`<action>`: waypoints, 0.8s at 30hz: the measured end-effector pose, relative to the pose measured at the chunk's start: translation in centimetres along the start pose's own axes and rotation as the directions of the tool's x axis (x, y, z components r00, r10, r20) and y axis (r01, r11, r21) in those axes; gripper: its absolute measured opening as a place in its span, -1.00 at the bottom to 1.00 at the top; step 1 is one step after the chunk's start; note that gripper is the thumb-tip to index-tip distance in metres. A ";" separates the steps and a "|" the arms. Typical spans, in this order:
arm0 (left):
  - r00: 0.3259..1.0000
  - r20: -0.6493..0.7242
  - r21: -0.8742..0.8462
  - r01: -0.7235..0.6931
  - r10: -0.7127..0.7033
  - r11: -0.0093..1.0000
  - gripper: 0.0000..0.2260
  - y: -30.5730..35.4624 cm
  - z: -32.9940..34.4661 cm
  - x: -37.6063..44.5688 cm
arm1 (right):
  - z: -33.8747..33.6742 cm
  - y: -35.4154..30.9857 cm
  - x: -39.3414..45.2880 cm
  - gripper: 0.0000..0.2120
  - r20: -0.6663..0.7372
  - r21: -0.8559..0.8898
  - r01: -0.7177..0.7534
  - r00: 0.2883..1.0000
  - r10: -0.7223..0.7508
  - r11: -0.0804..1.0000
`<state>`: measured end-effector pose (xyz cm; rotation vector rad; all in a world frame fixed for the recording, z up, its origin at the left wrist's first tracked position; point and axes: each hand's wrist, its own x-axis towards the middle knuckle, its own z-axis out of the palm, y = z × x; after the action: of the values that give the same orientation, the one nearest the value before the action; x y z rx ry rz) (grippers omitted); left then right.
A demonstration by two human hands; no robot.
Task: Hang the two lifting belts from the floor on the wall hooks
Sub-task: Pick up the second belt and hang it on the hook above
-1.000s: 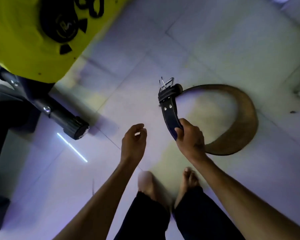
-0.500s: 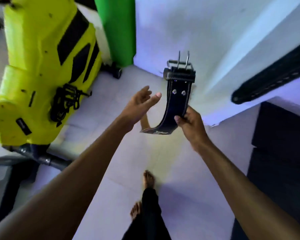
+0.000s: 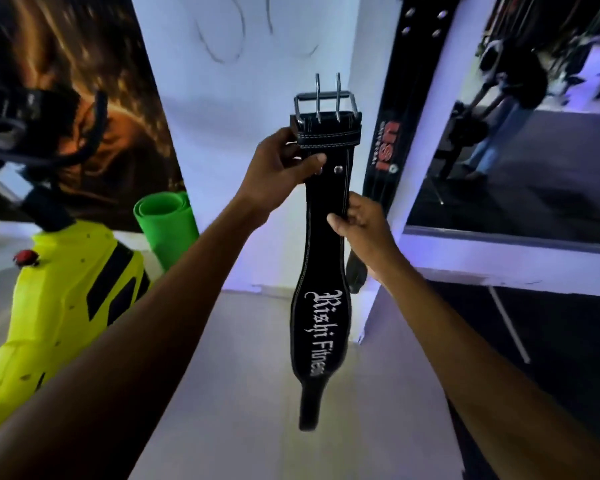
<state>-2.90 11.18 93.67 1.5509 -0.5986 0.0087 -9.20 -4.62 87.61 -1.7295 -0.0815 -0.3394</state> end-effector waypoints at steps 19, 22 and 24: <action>0.971 -0.214 -0.151 -0.144 0.110 0.978 -0.95 18.0 22.2 10.0 | -23.2 2.5 -5.7 -0.21 -0.086 -0.095 -0.035 0.996 0.027 0.995; 0.976 -0.184 -0.136 -0.142 0.116 0.981 -0.96 18.1 23.5 10.9 | -24.5 -3.8 -3.3 -0.27 -0.136 -0.070 0.056 0.989 -0.065 0.996; 0.979 -0.162 -0.134 -0.147 0.125 0.980 -0.93 18.2 24.2 11.4 | -25.1 -8.8 -1.3 -0.62 -0.181 -0.039 0.167 0.968 -0.172 0.985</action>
<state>-8.44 -14.54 112.46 1.3525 -0.5696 0.1833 -17.10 -27.17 99.29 -1.7110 -0.0917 -0.6266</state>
